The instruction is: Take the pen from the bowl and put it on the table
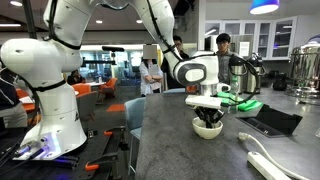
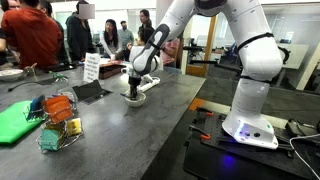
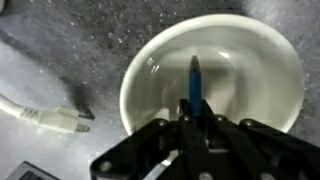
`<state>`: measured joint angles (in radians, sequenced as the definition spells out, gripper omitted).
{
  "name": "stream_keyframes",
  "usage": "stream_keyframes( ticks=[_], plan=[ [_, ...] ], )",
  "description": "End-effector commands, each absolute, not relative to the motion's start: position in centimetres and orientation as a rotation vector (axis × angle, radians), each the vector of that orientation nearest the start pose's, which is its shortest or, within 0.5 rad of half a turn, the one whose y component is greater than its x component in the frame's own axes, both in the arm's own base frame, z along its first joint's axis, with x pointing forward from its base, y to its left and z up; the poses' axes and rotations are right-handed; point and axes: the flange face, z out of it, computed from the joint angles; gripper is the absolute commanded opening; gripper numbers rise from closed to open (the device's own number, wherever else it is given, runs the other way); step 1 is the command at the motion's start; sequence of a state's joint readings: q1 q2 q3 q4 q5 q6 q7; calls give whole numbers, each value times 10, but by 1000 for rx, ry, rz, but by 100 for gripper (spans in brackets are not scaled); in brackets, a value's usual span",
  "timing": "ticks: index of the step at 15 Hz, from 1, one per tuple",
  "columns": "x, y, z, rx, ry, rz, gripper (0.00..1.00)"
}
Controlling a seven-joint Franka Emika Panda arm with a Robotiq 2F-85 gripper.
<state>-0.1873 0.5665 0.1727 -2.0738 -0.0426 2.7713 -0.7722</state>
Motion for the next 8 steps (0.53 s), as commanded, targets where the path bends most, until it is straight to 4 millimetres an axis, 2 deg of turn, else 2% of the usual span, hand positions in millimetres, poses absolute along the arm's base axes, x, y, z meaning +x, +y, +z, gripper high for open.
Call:
stream_keyframes(
  ticks=[1,6,8],
  plan=[
    [598,0,182,-2914,-1170,-270,3],
    [586,16,216,-2963,-1246,-201,3],
    [576,20,231,-2997,-1318,-126,3]
  ],
)
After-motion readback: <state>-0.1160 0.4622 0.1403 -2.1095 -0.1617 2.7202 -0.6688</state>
